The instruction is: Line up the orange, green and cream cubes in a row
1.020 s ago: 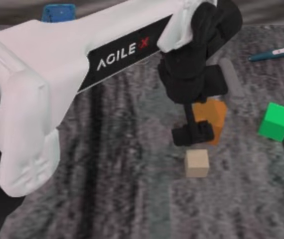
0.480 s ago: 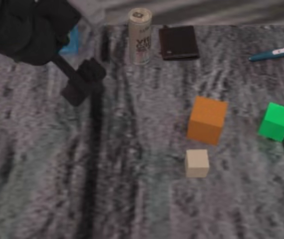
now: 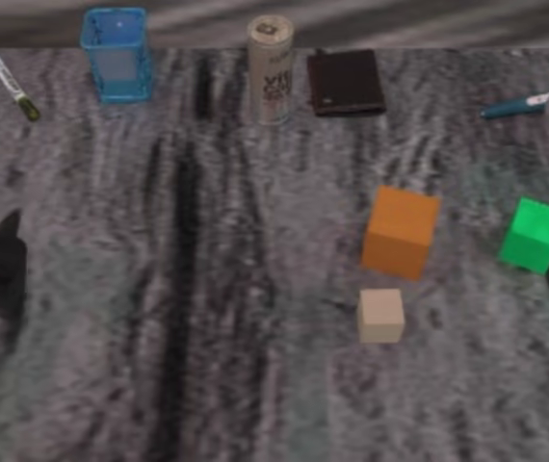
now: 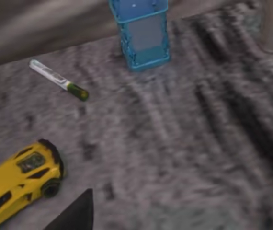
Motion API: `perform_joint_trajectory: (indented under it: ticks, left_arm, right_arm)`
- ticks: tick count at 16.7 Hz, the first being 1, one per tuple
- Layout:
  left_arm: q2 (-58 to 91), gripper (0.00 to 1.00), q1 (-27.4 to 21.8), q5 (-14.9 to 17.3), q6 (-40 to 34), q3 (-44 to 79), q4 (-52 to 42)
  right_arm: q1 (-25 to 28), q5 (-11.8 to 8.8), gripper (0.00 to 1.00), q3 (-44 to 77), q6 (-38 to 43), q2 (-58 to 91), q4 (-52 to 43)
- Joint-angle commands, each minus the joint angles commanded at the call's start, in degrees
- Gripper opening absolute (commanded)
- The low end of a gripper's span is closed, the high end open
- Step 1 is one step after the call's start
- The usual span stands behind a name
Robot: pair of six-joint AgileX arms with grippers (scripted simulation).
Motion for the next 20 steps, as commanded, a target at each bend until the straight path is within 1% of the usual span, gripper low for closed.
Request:
perform_joint_trajectory:
  ticks: [4,8,11,17,20]
  left_arm:
    - [-18.8,1.00,5.8,0.2,-5.4,-17.5,11.5]
    - [-30.5,1.00,9.2,0.5,-8.9,-28.0,19.3]
    - [-33.8,1.00,10.1,0.6,-9.9,-31.0,21.5]
    - [-33.8,1.00,10.1,0.6,-9.9,-31.0,21.5]
    - [-33.8,1.00,10.1,0.6,-9.9,-31.0,21.5]
  right_arm:
    - [0.9,0.0,1.00,13.1,-7.4,15.8,-8.3]
    - [1.5,-0.1,1.00,21.8,-12.2,25.9,-13.3]
    - [1.7,-0.1,1.00,24.4,-13.6,28.5,-14.6]
    - [1.4,-0.1,1.00,24.4,-13.7,28.7,-14.5]
    - [1.6,-0.1,1.00,21.9,-13.6,30.2,-10.5]
